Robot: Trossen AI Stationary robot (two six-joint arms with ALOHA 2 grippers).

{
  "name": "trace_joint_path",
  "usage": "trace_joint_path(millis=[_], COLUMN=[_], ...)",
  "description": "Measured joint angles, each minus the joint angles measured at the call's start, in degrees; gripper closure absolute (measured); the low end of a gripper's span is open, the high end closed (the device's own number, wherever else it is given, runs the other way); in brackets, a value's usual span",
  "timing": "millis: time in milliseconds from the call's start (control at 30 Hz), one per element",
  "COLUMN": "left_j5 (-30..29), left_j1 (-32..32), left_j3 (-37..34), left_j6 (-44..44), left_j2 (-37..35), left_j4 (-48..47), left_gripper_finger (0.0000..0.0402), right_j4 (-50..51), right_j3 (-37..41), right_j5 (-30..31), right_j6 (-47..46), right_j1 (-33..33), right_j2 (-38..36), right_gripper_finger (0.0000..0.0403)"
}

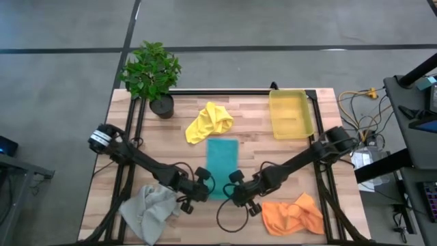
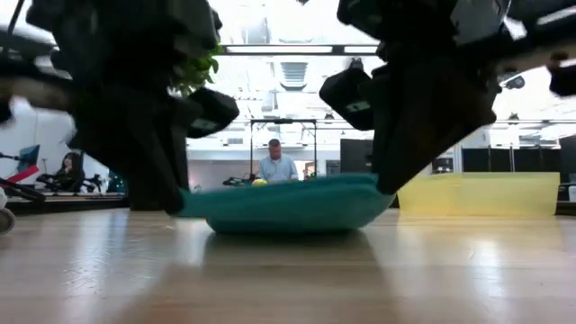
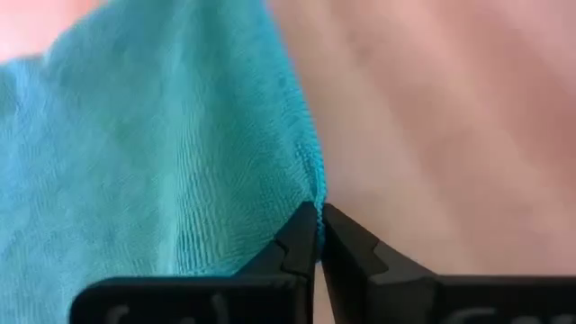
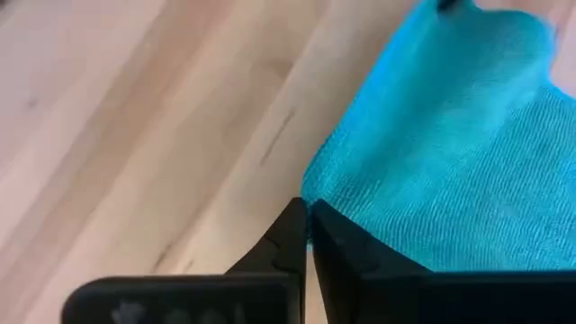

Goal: Fold microfiber towels
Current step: Fold the blue microfiber towel

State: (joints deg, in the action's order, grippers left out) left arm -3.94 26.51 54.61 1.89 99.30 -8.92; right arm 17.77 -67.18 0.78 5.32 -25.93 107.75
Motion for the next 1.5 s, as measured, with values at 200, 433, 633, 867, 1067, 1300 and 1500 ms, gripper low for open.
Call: trace_joint_path(millis=[200, 433, 633, 867, 1067, 1300, 1500], left_j5=[9.42, 12.18, 10.84, 10.53, 9.66, 9.55, 8.69], left_j1=[-0.11, -0.15, -1.17, -3.01, -5.03, -7.63, -9.61], left_j3=[0.32, 0.57, 0.3, 0.37, 0.13, 0.11, 0.11], left_j6=[-0.02, -0.11, -0.11, -0.09, -0.07, 0.0, 0.2], left_j2=[-2.05, -3.45, -5.14, -6.47, -7.11, -7.25, -7.28], left_j4=[1.52, 1.95, 2.03, 2.04, 1.49, 1.81, 1.83], left_gripper_finger=[0.0401, 0.0401, 0.0401, 0.0401, 0.0401, 0.0401, 0.0401], right_j4=[-0.63, -1.02, -0.44, -0.17, -0.12, 0.03, 0.06], right_j3=[-0.04, -0.01, 0.1, 0.31, 1.84, 6.18, 9.14], right_j5=[-8.94, -11.94, -12.76, -13.22, -13.07, -11.23, -11.19], right_j6=[-5.0, -8.12, -10.42, -11.57, -14.04, -16.0, -17.36], right_j1=[0.13, 0.13, 0.42, 0.62, 3.02, 7.24, 10.34], right_j2=[-2.19, -3.78, -4.49, -6.49, -9.91, -13.91, -15.43], right_gripper_finger=[0.0394, 0.0394, 0.0394, 0.0394, 0.0394, 0.0394, 0.0394])
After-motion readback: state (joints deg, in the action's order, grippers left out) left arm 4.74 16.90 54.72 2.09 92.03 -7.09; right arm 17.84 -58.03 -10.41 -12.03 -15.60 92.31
